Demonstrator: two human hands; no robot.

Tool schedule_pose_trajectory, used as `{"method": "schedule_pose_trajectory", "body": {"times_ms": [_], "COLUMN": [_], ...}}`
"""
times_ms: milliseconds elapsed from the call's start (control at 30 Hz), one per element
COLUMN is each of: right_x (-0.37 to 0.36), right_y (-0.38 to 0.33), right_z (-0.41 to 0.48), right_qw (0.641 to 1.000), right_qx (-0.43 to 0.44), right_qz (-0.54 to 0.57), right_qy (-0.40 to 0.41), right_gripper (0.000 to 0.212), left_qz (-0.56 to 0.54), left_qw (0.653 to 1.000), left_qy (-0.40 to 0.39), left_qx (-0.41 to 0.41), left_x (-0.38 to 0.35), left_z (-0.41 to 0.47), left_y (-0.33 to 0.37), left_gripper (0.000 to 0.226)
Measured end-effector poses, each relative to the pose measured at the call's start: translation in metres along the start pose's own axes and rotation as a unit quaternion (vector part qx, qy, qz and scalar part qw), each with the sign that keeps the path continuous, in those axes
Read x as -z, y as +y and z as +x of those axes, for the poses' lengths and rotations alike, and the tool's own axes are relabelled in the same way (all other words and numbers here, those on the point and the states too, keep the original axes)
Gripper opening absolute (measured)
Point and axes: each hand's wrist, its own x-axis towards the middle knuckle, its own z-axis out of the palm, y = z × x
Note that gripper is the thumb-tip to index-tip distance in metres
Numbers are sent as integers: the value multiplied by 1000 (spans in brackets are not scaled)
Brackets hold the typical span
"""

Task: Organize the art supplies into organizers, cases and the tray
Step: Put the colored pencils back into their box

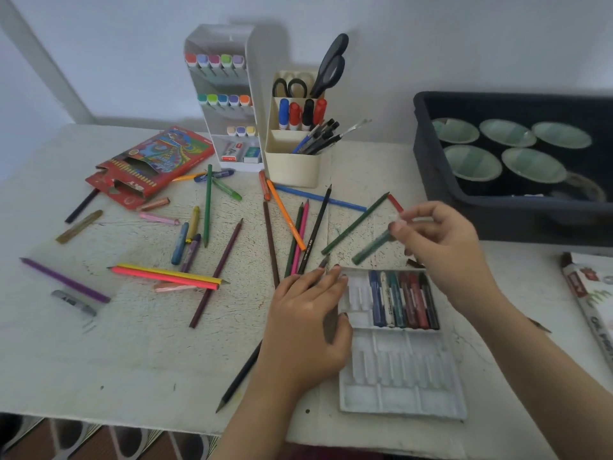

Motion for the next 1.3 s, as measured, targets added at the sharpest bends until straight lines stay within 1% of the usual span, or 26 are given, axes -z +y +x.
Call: {"method": "schedule_pose_trajectory", "body": {"times_ms": [100, 167, 333, 467, 600, 767, 900, 967, 1100, 1167, 1233, 1300], "right_x": [4, 5, 0, -6, -7, -3, -5, -7, -7, -7, -7, -9], "right_y": [3, 7, 14, 15, 17, 15, 13, 13, 12, 11, 8, 3], "right_z": [-9, -11, -10, -10, -11, -12, -11, -9, -2, 1, 3, 6], "right_qw": [994, 987, 963, 946, 922, 908, 896, 890, 889, 886, 878, 869], "right_qx": [0, 12, 37, 67, 84, 88, 70, 58, 23, 13, -1, -4], "right_qz": [-79, -123, -229, -279, -332, -345, -360, -379, -387, -393, -403, -417], "right_qy": [-73, -101, -140, -152, -183, -222, -249, -246, -242, -248, -258, -267], "right_gripper": [10, 11, 15, 13, 29, 48, 53, 54, 58, 60, 61, 58], "left_qz": [7, 9, 14, 16, 15, 12, 17, 16, 24, 35, 37, 4], "left_qw": [1000, 1000, 1000, 1000, 1000, 1000, 1000, 1000, 1000, 998, 995, 991], "left_qy": [-3, -4, -5, -7, -8, -8, -8, -2, 13, 37, 79, 122], "left_qx": [-1, -2, -4, -2, -3, -3, -6, -5, -13, -29, -52, -59], "left_x": [0, 1, 2, 2, 2, 2, 1, 1, -2, -3, -4, -2], "left_z": [-1, -1, -1, -2, -2, -1, -1, -1, -2, -2, -2, -1], "left_y": [1, 1, 2, 2, 3, 4, 3, 3, 3, 3, 5, 11], "left_gripper": [49, 49, 49, 49, 49, 48, 48, 49, 49, 47, 40, 33]}}
